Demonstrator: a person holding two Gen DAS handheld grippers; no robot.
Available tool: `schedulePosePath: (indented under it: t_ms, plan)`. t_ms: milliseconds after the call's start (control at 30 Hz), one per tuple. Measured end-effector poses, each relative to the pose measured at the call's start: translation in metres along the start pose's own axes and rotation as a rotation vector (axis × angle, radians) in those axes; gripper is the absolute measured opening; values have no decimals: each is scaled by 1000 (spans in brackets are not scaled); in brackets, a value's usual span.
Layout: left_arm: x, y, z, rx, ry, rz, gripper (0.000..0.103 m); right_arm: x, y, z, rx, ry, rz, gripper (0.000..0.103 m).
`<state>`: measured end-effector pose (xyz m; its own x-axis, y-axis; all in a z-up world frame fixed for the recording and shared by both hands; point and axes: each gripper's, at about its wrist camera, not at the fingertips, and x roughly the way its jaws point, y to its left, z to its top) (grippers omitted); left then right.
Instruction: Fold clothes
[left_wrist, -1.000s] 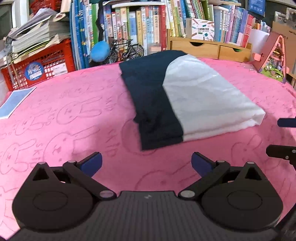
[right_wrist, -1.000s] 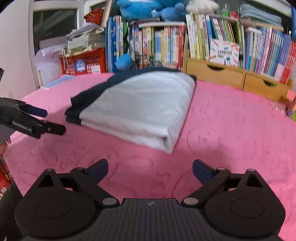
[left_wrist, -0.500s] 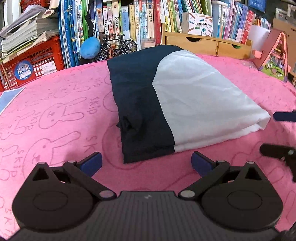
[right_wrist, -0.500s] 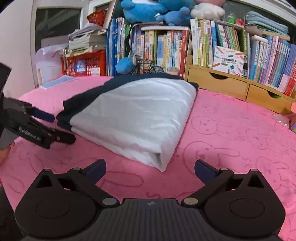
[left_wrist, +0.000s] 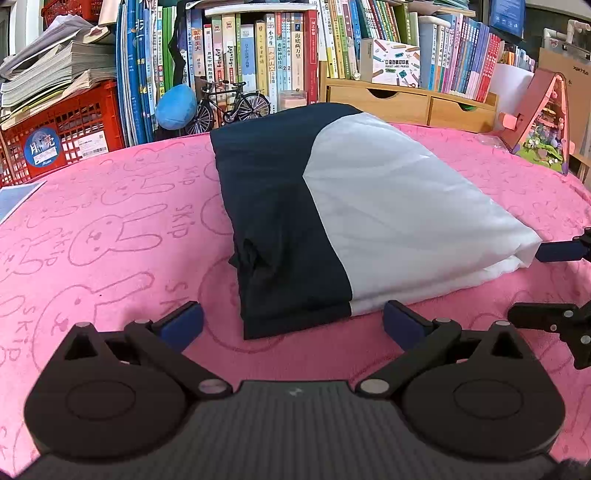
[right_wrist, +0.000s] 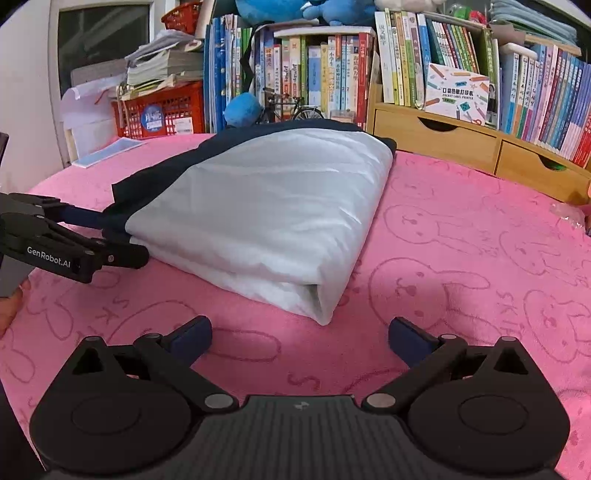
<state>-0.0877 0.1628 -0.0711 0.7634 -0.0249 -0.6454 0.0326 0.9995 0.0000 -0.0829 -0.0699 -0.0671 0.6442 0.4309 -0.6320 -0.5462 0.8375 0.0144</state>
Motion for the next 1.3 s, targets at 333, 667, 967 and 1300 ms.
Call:
schedulePosePath:
  t_ms: [333,667,967,1300]
  plan:
    - [0,0,1,-2,-1,0,103,0,0,0,-1,0,-2,103]
    - [0,0,1,-3,-1,1,103,0,-1,0,-3,-1,-1,103]
    - [0,0,1,-2,1,-2,103,0,-1,0,-4,-1,-2,103]
    - [2,1,3,1,6,-11,103,0,0,-1,-3,-3,-7,103]
